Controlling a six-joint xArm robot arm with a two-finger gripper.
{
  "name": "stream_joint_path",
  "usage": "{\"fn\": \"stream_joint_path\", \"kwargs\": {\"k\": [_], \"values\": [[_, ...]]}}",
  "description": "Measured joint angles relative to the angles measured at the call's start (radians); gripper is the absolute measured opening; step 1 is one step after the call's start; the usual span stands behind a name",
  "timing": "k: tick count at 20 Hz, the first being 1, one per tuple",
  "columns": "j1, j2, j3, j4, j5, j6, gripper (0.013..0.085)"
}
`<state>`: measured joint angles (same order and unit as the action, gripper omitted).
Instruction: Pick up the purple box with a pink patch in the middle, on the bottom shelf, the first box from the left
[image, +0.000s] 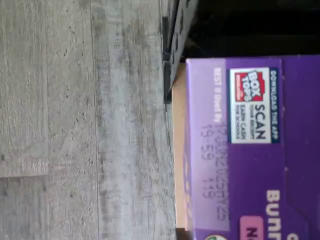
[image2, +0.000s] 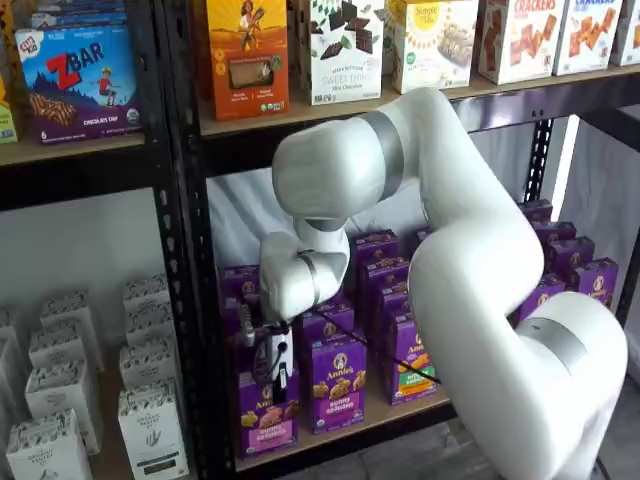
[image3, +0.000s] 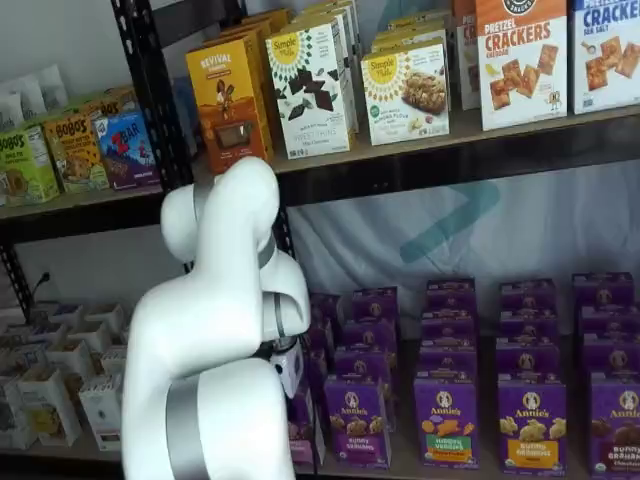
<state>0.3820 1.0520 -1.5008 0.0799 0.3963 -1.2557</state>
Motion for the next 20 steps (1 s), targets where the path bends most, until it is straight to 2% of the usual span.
{"fn": "stream_joint_path", "kwargs": {"k": [5,7,11,15,18,20], "values": [[-0.001,-0.003,0.007,0.014,-0.008,-0.014,0.0370],[-0.002,-0.006,0.011,0.017,-0.010,-0.017,0.0290],[-0.005,-0.017,0.020,-0.015,0.001,0.009,0.0290],[-0.004,-0.041,0.048,0.012,0.007,-0.015,0.0290],[0.002,-0.086,0.102,0.036,0.008,-0.031,0.0290],[0.005,-0.129,0.160,-0.002,0.004,0.006,0.0290]]}}
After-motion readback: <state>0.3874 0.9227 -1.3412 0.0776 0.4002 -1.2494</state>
